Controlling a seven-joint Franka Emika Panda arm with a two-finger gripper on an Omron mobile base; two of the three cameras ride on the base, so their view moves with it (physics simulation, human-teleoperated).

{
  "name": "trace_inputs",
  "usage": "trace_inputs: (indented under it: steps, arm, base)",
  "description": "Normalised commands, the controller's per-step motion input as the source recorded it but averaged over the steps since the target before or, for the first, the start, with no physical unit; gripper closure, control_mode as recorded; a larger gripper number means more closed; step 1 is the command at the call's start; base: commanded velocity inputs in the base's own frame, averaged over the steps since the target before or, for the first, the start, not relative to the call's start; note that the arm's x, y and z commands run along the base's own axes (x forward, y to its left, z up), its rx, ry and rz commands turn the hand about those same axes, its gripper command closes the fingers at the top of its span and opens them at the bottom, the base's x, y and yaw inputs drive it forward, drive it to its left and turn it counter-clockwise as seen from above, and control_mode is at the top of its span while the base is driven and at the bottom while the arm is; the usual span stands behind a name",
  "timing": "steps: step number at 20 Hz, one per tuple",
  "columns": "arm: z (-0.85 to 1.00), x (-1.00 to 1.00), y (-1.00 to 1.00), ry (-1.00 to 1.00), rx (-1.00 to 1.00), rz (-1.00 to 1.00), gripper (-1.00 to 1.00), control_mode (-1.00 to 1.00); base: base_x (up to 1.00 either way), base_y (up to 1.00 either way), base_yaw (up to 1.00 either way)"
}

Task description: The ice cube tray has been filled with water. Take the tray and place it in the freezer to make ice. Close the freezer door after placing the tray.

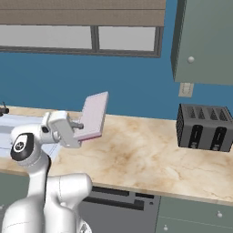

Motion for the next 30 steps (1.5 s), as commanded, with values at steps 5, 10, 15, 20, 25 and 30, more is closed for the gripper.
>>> trace_inputs:
  steps: [5,10,15,20,25,30]
  arm:
    - [0.59,0.00,-0.33,0.01,0.07,-0.15,1.00,-1.00]
    - [0.06,0.00,-0.09,0.01,0.02,-0.04,1.00,-1.00]
    - [0.00,0.00,0.03,0.00,0.00,0.00,1.00,-1.00]
    - [0.00,0.00,0.02,0.03,0.05,0.00,1.00,-1.00]
    - [0.00,0.00,0.00,0.11,0.17,0.00,1.00,-1.00]
    - [0.00,0.00,0.00,0.09,0.18,0.00,1.00,-1.00]
  base:
    - [0.00,0.00,0.00]
    - [0.00,0.00,0.00]
    - [0.00,0.00,0.00]
    - [0.00,0.00,0.00]
    - [0.00,0.00,0.00]
    - [0.00,0.00,0.00]
